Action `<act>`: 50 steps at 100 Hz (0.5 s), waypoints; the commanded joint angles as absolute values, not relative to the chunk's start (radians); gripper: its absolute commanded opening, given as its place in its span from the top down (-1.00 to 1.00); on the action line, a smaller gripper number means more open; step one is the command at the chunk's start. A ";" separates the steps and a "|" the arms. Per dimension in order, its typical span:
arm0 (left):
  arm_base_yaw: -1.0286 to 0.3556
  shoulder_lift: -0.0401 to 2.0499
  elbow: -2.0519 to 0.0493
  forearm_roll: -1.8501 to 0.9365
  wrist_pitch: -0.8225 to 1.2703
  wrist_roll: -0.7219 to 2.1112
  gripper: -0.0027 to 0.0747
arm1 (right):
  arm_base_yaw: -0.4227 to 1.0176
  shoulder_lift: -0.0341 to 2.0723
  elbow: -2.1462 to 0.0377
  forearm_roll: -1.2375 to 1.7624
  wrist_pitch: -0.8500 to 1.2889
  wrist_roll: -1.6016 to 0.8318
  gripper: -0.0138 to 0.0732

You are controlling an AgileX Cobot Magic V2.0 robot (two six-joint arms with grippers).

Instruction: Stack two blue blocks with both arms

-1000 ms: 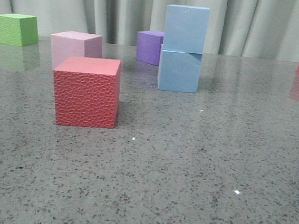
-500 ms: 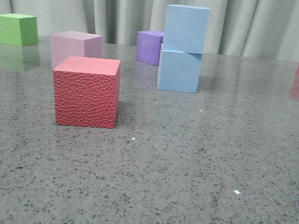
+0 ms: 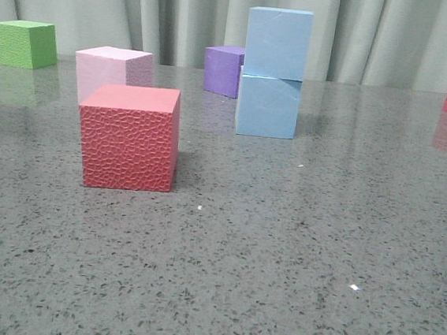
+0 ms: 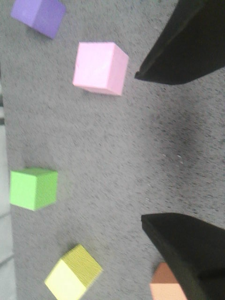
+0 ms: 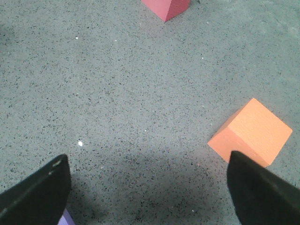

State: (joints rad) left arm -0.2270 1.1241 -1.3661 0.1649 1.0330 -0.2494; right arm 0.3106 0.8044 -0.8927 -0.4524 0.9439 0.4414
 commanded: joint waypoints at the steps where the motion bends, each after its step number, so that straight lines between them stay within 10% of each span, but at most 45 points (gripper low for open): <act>1: -0.197 1.035 -1.289 0.155 0.917 -0.260 -0.48 | 0.306 0.796 -0.919 -0.482 0.906 0.451 -0.84; 50: -0.143 0.713 -0.917 0.155 0.808 -0.342 -0.48 | 0.306 0.764 -0.919 -0.474 0.906 0.463 -0.84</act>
State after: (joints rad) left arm -0.1465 0.7467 -0.9259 0.1532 0.8887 -0.3261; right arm 0.3106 0.7878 -0.8927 -0.4468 0.9522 0.4610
